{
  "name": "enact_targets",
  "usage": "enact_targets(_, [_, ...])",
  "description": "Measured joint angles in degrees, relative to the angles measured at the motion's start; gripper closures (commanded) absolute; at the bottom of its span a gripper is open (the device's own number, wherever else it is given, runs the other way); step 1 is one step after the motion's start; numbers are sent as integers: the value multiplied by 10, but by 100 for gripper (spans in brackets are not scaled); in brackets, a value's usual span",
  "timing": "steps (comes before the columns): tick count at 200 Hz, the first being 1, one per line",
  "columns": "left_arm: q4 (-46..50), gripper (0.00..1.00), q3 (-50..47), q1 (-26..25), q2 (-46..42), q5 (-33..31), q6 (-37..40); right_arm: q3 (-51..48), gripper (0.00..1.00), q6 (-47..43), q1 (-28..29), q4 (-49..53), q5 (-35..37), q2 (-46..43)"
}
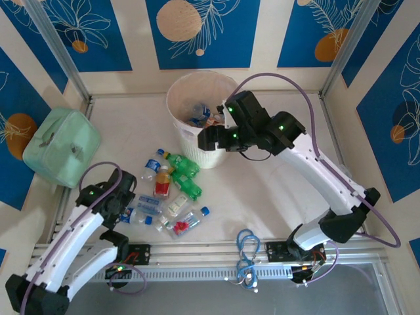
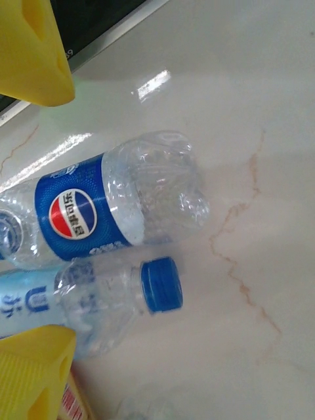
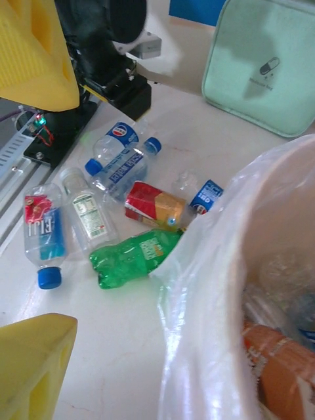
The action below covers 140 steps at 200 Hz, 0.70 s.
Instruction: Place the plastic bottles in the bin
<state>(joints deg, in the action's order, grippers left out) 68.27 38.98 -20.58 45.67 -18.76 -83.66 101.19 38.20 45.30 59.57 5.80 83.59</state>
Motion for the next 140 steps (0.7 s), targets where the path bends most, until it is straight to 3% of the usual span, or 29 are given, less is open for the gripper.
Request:
enact_targets(35, [-45, 20, -14, 29, 62, 28, 4, -46, 19, 13, 1, -10, 0, -39])
enact_targets(140, [-171, 30, -34, 39, 156, 53, 10, -97, 19, 30, -21, -19, 0, -77])
